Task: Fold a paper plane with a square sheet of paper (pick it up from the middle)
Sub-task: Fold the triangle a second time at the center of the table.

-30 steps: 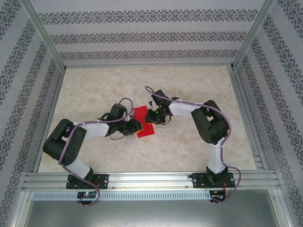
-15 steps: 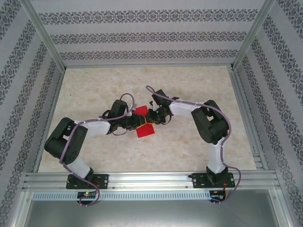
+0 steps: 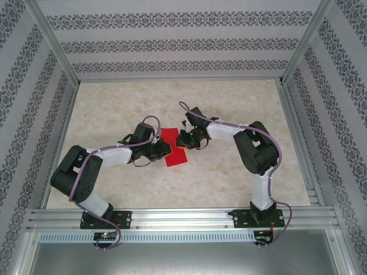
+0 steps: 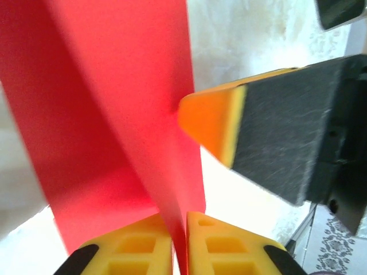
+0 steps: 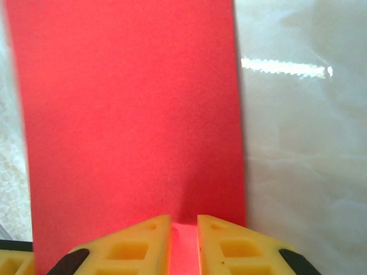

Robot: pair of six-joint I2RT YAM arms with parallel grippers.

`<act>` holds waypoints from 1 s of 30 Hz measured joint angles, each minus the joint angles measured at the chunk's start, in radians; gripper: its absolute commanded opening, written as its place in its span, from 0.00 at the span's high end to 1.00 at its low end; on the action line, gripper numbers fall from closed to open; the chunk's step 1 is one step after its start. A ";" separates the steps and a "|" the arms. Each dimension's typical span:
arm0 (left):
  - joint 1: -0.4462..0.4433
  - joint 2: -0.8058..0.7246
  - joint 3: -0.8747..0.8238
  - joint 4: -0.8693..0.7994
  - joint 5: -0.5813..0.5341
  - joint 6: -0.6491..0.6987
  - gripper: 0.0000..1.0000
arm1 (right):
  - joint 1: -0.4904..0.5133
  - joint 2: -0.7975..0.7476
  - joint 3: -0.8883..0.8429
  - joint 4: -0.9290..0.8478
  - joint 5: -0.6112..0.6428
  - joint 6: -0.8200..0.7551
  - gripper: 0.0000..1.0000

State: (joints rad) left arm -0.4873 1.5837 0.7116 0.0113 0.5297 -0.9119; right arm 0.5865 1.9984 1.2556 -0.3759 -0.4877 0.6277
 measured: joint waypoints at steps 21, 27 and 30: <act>0.023 0.132 0.338 -0.348 -0.093 0.293 0.97 | 0.000 -0.110 -0.031 0.089 0.116 0.029 0.80; 0.023 0.142 0.373 -0.451 -0.094 0.390 0.98 | -0.013 -0.120 -0.034 0.074 0.152 0.025 0.80; 0.023 0.134 0.377 -0.476 -0.094 0.412 0.98 | -0.020 -0.120 -0.034 0.035 0.192 0.018 0.80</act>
State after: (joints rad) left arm -0.4644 1.7180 1.0889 -0.4652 0.4355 -0.4995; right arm 0.5667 1.8782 1.2217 -0.3408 -0.2958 0.6453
